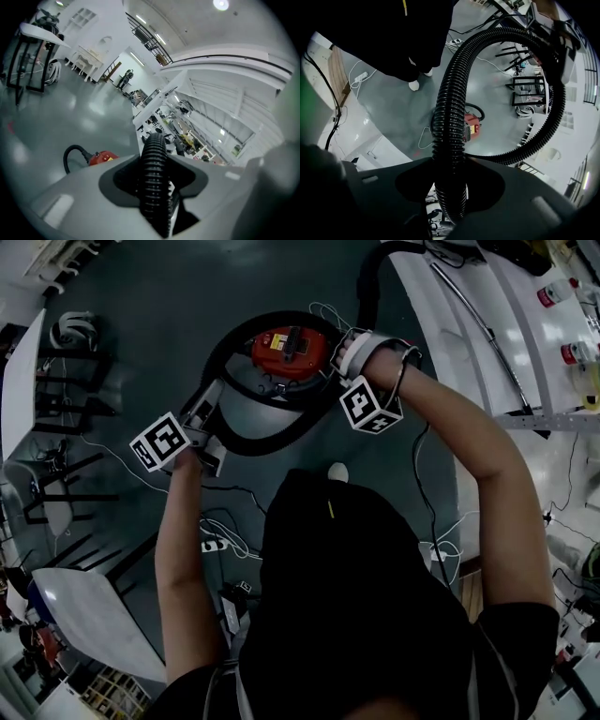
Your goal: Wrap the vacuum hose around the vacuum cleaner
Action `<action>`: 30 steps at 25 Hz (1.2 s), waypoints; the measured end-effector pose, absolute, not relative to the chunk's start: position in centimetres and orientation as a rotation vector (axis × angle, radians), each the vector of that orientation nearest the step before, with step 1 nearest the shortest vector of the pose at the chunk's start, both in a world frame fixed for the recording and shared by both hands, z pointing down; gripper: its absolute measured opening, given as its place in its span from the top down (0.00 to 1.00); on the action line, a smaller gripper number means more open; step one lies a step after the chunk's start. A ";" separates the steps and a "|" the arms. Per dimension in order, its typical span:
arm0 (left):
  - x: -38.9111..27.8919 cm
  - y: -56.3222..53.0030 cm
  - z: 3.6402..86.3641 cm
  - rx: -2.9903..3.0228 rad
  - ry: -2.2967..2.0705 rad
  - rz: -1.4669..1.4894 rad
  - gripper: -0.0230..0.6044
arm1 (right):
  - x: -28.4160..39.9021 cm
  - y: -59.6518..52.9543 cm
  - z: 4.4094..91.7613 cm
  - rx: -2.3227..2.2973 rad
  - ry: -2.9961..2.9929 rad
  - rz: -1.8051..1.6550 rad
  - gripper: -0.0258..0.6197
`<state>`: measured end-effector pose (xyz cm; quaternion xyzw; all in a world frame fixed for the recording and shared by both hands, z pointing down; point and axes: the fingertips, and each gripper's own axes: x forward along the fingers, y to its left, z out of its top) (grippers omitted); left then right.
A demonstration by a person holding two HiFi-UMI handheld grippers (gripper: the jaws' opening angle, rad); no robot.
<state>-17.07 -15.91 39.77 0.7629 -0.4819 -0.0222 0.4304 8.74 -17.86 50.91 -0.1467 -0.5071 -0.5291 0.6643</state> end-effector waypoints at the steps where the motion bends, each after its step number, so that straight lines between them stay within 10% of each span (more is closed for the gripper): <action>1: -17.4 -15.8 40.1 1.884 -1.216 -0.070 0.68 | 8.6 -18.1 51.2 -0.337 -1.145 -1.199 0.69; 30: -26.3 -23.8 53.6 1.708 -1.147 0.053 0.68 | 0.5 -22.8 62.7 -0.610 -1.194 -1.065 0.69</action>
